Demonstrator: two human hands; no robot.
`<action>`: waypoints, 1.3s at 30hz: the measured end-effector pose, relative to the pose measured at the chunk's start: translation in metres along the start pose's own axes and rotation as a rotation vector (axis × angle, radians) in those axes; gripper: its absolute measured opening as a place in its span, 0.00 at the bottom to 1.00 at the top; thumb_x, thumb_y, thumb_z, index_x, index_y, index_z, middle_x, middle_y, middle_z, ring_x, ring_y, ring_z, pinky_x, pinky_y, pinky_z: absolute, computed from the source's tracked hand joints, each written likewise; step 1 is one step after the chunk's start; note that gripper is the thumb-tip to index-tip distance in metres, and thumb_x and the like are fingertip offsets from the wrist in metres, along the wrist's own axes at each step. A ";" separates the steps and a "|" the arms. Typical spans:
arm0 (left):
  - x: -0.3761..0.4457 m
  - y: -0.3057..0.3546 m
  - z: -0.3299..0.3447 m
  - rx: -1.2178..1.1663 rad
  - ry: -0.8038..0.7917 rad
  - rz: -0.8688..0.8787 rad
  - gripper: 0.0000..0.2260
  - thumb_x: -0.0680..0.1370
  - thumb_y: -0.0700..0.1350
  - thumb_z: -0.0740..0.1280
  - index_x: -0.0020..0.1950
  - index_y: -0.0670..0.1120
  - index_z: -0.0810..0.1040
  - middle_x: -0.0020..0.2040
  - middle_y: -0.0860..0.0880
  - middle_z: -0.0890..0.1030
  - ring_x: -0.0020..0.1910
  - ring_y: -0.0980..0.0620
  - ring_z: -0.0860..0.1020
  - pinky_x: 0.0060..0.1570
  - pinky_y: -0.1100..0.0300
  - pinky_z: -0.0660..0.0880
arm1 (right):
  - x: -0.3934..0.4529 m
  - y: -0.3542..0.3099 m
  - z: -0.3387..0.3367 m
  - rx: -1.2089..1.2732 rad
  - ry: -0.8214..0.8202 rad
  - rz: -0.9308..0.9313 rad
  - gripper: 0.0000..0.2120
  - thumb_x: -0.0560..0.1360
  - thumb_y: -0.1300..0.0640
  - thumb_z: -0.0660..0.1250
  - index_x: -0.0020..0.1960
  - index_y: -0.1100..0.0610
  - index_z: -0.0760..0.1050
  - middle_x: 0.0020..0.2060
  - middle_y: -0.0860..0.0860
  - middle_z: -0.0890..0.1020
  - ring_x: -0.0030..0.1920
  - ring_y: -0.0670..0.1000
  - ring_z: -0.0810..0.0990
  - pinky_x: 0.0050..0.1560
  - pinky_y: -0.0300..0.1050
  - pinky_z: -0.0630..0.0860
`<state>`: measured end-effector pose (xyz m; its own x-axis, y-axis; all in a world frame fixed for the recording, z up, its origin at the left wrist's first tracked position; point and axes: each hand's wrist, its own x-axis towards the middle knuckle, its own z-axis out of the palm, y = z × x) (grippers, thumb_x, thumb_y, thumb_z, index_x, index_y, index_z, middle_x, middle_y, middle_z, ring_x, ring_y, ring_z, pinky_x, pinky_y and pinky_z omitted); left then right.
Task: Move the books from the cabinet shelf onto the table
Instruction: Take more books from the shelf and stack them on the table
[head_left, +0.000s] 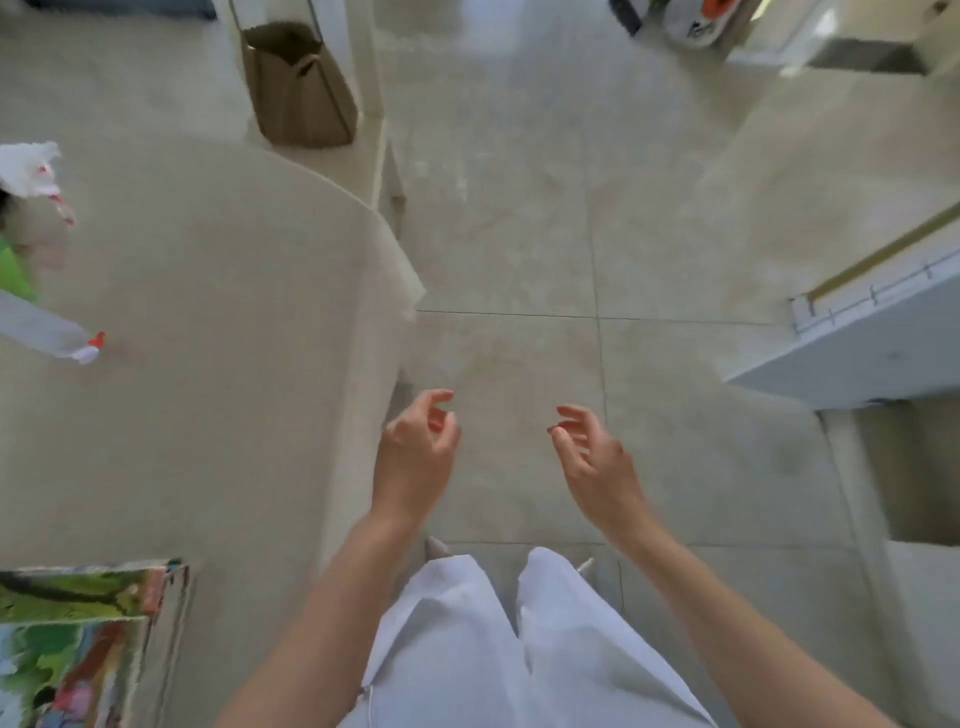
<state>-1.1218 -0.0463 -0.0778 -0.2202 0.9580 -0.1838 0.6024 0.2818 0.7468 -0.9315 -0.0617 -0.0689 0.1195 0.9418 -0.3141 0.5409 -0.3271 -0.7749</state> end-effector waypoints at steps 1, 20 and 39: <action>0.002 0.014 0.015 -0.003 -0.037 0.036 0.10 0.77 0.41 0.66 0.58 0.47 0.80 0.39 0.52 0.81 0.42 0.51 0.80 0.44 0.63 0.71 | -0.002 0.011 -0.016 0.018 0.038 0.030 0.13 0.79 0.58 0.63 0.63 0.57 0.73 0.50 0.50 0.81 0.51 0.48 0.79 0.54 0.43 0.75; -0.100 0.258 0.376 0.197 -0.611 0.409 0.10 0.79 0.45 0.65 0.60 0.49 0.78 0.39 0.55 0.78 0.41 0.53 0.78 0.42 0.60 0.71 | -0.036 0.261 -0.359 0.283 0.575 0.414 0.14 0.79 0.58 0.63 0.64 0.57 0.72 0.52 0.51 0.81 0.51 0.44 0.76 0.43 0.18 0.66; -0.092 0.532 0.674 0.300 -1.012 0.723 0.13 0.79 0.44 0.62 0.64 0.49 0.74 0.51 0.49 0.84 0.50 0.49 0.80 0.50 0.58 0.76 | 0.058 0.408 -0.661 0.349 0.909 0.595 0.13 0.79 0.55 0.62 0.62 0.54 0.74 0.52 0.51 0.82 0.54 0.51 0.78 0.54 0.44 0.73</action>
<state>-0.2644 0.0518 -0.0944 0.8282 0.4741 -0.2989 0.5179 -0.4434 0.7316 -0.1541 -0.0895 -0.0405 0.9151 0.2910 -0.2789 -0.0472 -0.6098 -0.7912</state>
